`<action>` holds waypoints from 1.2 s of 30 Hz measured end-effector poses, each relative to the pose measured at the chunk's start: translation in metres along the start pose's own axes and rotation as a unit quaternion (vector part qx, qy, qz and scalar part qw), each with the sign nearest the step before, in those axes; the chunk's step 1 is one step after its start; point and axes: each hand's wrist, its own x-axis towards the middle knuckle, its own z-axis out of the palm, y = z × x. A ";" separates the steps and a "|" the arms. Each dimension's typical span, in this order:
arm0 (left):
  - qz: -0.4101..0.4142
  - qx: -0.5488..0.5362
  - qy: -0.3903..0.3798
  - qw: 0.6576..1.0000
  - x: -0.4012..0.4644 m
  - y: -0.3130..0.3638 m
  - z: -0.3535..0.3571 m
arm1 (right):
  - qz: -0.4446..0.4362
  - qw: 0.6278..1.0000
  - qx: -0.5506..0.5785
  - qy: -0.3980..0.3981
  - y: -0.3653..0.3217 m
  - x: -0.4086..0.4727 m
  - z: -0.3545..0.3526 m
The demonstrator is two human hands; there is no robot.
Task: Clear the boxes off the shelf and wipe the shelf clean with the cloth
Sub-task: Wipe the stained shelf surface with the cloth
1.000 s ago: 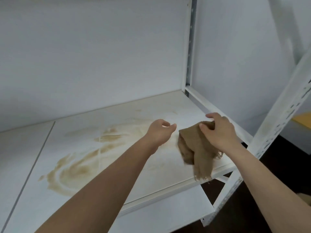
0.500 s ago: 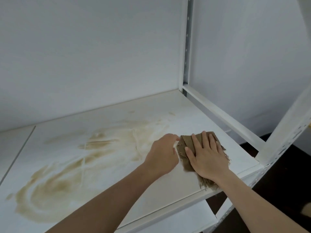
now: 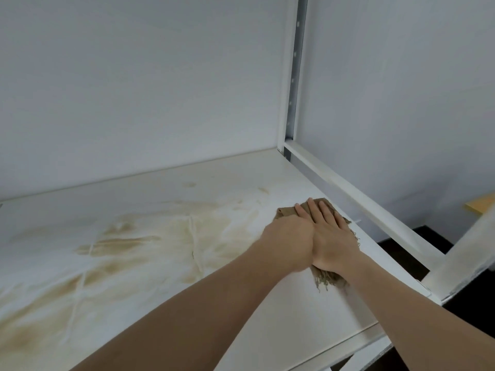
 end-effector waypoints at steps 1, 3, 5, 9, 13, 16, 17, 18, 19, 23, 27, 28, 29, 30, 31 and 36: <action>-0.001 0.019 0.006 1.000 0.006 0.001 0.000 | 0.000 1.000 -0.003 -0.005 0.001 0.004 -0.001; 0.004 0.056 0.027 0.998 0.015 0.004 -0.002 | -0.001 1.000 -0.004 -0.003 0.002 0.011 -0.002; 0.004 0.076 0.036 0.996 0.023 0.004 -0.004 | 0.000 1.000 -0.007 -0.002 0.003 0.019 -0.004; -0.003 0.059 0.016 0.998 0.040 -0.008 -0.007 | -0.001 1.000 -0.006 -0.001 0.003 0.036 -0.006; -0.013 0.084 0.022 0.996 0.057 -0.012 -0.008 | -0.007 1.000 -0.002 0.008 0.005 0.057 -0.006; -0.019 0.101 0.028 0.994 0.071 -0.019 -0.009 | -0.013 1.000 0.001 0.018 0.006 0.075 -0.006; -0.019 0.100 0.032 0.994 0.075 -0.023 -0.009 | -0.018 1.000 0.001 0.020 0.006 0.082 -0.006; -0.021 0.102 0.034 0.994 0.079 -0.026 -0.008 | -0.023 0.999 0.001 0.022 0.005 0.086 -0.006; -0.028 0.105 0.033 0.994 0.083 -0.028 -0.008 | -0.028 0.999 0.000 0.023 0.005 0.091 -0.006; -0.060 0.097 0.017 0.993 0.099 -0.033 -0.012 | -0.049 0.999 -0.016 0.014 0.006 0.109 -0.009; -0.074 0.095 0.017 0.993 0.114 -0.044 -0.017 | -0.062 0.998 -0.023 0.009 0.005 0.133 -0.011; -0.075 0.095 0.020 0.992 0.117 -0.047 -0.018 | -0.063 0.998 -0.023 0.008 0.004 0.139 -0.011; -0.076 0.096 0.023 0.992 0.121 -0.052 -0.020 | -0.065 0.998 -0.023 0.011 0.002 0.147 -0.012; -0.076 0.100 0.026 0.992 0.126 -0.056 -0.022 | -0.066 0.997 -0.025 0.014 0.000 0.155 -0.013; -0.077 0.104 0.032 0.991 0.131 -0.060 -0.024 | -0.068 0.997 -0.028 0.015 -0.002 0.162 -0.015; -0.081 0.117 0.041 0.989 0.151 -0.078 -0.027 | -0.073 0.997 -0.032 0.013 -0.009 0.186 -0.017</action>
